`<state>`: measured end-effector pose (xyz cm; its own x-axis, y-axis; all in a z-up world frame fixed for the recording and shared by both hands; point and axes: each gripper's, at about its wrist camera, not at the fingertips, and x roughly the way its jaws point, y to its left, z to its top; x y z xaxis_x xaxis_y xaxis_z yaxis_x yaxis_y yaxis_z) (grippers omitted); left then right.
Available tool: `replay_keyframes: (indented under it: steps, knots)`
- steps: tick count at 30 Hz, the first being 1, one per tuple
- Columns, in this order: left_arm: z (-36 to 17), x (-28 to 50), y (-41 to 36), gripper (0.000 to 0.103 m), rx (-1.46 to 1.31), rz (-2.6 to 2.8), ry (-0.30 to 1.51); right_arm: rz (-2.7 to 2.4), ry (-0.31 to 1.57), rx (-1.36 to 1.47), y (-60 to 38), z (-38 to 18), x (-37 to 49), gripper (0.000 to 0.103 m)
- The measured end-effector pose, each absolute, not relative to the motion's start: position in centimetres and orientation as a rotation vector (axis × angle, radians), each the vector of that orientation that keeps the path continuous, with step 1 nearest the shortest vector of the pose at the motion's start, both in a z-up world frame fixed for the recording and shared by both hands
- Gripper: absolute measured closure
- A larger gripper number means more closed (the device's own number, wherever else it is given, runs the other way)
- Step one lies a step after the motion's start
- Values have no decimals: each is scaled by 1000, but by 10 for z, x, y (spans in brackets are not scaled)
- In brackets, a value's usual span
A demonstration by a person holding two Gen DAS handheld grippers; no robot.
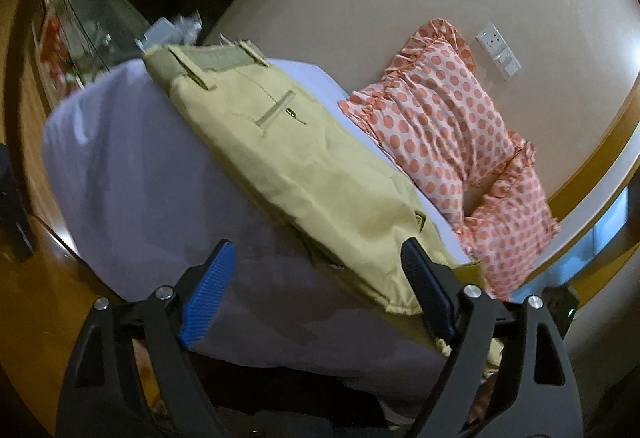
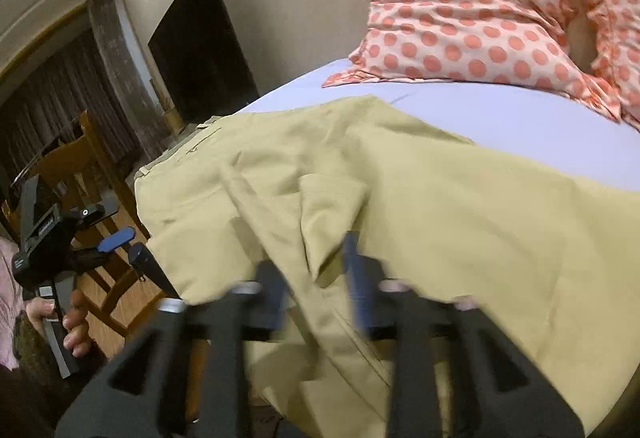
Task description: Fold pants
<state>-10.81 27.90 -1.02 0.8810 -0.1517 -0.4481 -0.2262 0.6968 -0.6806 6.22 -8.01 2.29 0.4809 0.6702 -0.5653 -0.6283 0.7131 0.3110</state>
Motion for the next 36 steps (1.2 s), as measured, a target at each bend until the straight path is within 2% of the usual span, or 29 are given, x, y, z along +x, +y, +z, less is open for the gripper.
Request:
replay_keyframes:
  steps: [1,2,9,17,19,23,25,26,27,28,33,36]
  knots:
    - [-12,-103,281,18,-821,27,510,772,702,99,-90,26,60,19]
    - [-13,-98,283,18,-828,18,519,756,664,149,-105,31,57,11]
    - [-16,-69,294,15,-871,47,560,709,634,279,-146,45,58,11]
    - [15,-55,301,14,-854,95,560,705,662,318,-148,27,59,9]
    - [9,-43,305,15,-866,127,615,704,681,346,-151,22,62,9]
    - [5,-41,315,14,-933,128,576,706,668,367,-160,19,60,9]
    - [2,-37,322,27,-967,147,566,708,665,377,-165,18,61,9]
    - [2,-35,324,51,-963,169,576,707,666,381,-167,17,62,9]
    - [2,-31,326,83,-941,193,591,708,663,383,-168,17,61,9]
    - [3,-26,326,92,-899,222,614,710,655,386,-172,16,60,9]
    - [58,1,287,95,-588,225,619,678,600,416,-201,20,57,9]
    - [116,28,218,95,-343,119,571,615,560,462,-229,24,57,9]
